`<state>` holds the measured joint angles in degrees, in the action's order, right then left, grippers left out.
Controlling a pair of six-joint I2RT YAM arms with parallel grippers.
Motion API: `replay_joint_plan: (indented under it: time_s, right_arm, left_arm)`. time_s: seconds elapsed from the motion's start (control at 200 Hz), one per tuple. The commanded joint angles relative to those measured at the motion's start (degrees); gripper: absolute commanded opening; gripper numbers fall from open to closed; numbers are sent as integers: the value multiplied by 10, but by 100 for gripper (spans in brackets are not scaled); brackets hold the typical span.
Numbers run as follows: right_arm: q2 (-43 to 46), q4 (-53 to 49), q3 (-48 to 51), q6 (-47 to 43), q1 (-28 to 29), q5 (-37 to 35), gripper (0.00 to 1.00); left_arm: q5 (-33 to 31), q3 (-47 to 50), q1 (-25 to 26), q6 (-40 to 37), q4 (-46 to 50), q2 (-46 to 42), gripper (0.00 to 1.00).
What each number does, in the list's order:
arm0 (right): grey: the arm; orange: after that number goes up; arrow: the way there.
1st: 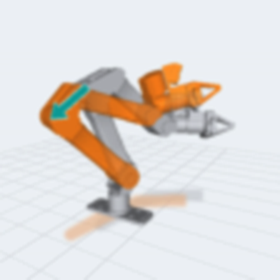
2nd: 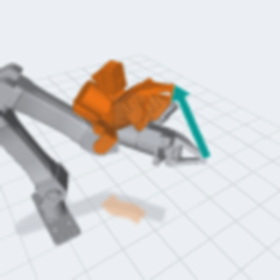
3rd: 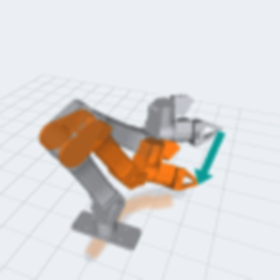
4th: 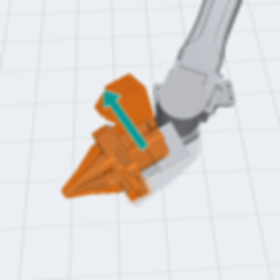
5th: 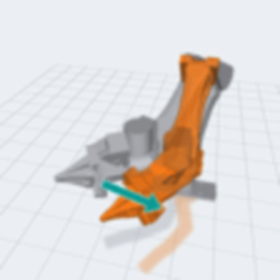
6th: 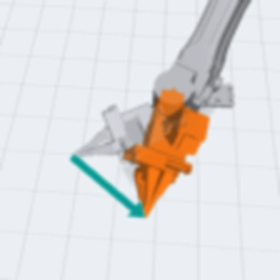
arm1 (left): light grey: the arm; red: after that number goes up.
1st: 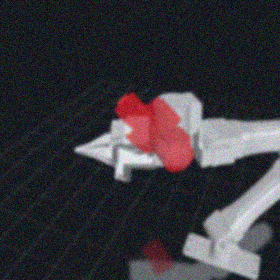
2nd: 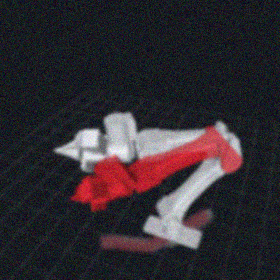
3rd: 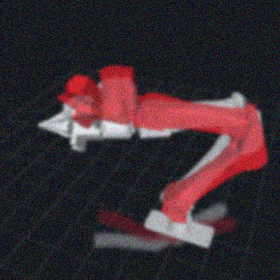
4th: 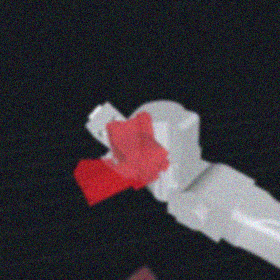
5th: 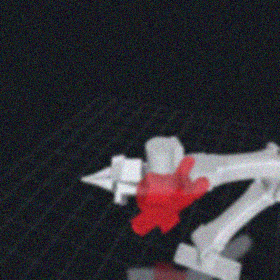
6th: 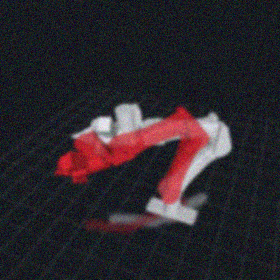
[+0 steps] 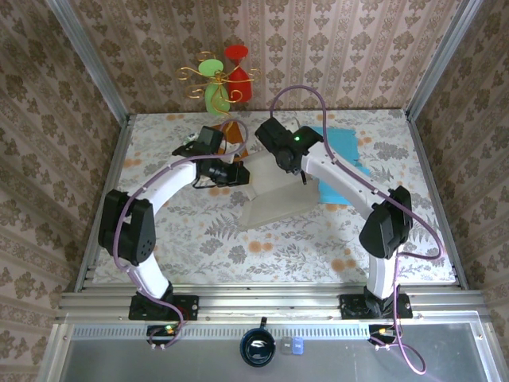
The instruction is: Fold the paper box
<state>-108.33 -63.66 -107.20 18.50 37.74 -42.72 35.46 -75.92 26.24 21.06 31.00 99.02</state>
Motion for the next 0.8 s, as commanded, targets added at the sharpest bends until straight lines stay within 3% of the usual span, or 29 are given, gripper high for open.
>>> replay_joint_plan:
  time_s: [0.0,0.19,0.27,0.395,0.795]
  right_arm:
    - [-24,-81,-30,32,-5,-93,0]
    - [-105,-214,-132,98,12,-198,0]
    - [-130,-251,-161,114,15,-206,0]
    - [-112,-210,-140,97,16,-170,0]
    - [-73,-170,-123,88,-16,-32,24]
  left_arm:
    - [6,-25,8,15,4,2,0]
    - [9,-26,15,27,-1,8,0]
    - [10,-26,17,31,-3,11,0]
    - [10,-29,18,32,-4,12,0]
    - [10,-24,18,34,-7,11,0]
